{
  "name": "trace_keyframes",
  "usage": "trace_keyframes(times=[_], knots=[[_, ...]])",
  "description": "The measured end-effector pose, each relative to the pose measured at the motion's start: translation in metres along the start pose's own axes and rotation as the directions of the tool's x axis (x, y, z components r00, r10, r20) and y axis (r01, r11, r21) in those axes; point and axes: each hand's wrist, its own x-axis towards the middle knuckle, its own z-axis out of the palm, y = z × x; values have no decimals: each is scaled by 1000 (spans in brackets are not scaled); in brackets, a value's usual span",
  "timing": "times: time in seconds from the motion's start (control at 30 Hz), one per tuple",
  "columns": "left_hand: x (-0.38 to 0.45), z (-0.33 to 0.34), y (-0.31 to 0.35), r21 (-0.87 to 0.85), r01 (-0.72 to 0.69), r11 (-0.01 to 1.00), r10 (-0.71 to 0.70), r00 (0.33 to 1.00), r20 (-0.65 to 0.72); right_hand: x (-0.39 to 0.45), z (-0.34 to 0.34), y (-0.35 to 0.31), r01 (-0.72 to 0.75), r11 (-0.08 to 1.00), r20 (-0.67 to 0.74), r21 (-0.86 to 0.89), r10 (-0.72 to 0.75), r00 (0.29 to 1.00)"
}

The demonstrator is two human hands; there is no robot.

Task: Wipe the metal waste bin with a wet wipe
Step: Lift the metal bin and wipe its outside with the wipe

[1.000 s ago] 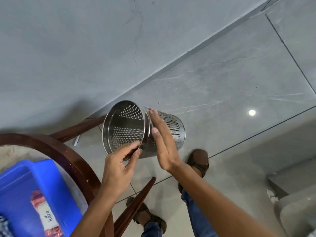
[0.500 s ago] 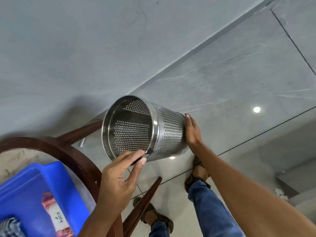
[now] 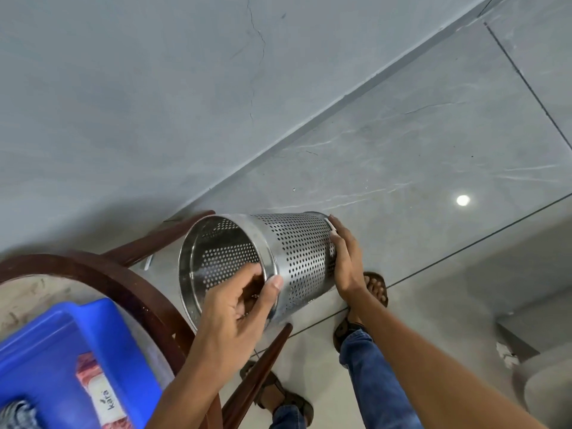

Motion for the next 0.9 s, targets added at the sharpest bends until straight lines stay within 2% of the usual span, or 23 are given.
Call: trace_keyframes(times=[0.1,0.23,0.33,0.47,0.53,0.6,0.63,0.7,0.77,0.83,0.9], knots=[[-5,3,-3,1,28,1000,-28,999,-40,-12,5,-12,28,999,67,-36,-26,997],[-3,5,-10,-22,46,999,-47,997,-64,-30,17,-43,218,971,209,-94,-194,959],[1,6,-16,-26,26,999,-28,998,-57,-40,29,-69,382,919,324,-101,-333,886],[3,9,-22,-67,14,998,-19,998,-62,-52,49,-91,593,805,415,-25,-531,738],[2,11,-23,-89,12,996,-20,996,-90,-52,52,-91,625,780,410,-22,-563,717],[-1,14,-20,-129,3,992,-21,991,-133,-44,48,-86,601,795,373,-80,-536,758],[-3,14,-19,-129,-4,992,-17,988,-155,-37,44,-82,551,825,339,-124,-487,805],[-8,17,-21,-82,-12,997,-2,985,-170,-21,32,-72,377,906,249,-194,-326,912],[-14,20,-22,-60,-16,998,5,985,-173,-7,18,-63,169,969,149,-181,-143,978],[-20,23,-21,-74,-10,997,-2,987,-160,2,7,-56,6,997,99,-75,2,995],[-20,24,-16,-79,-6,997,-3,994,-113,2,1,-52,-34,999,133,-32,38,990]])
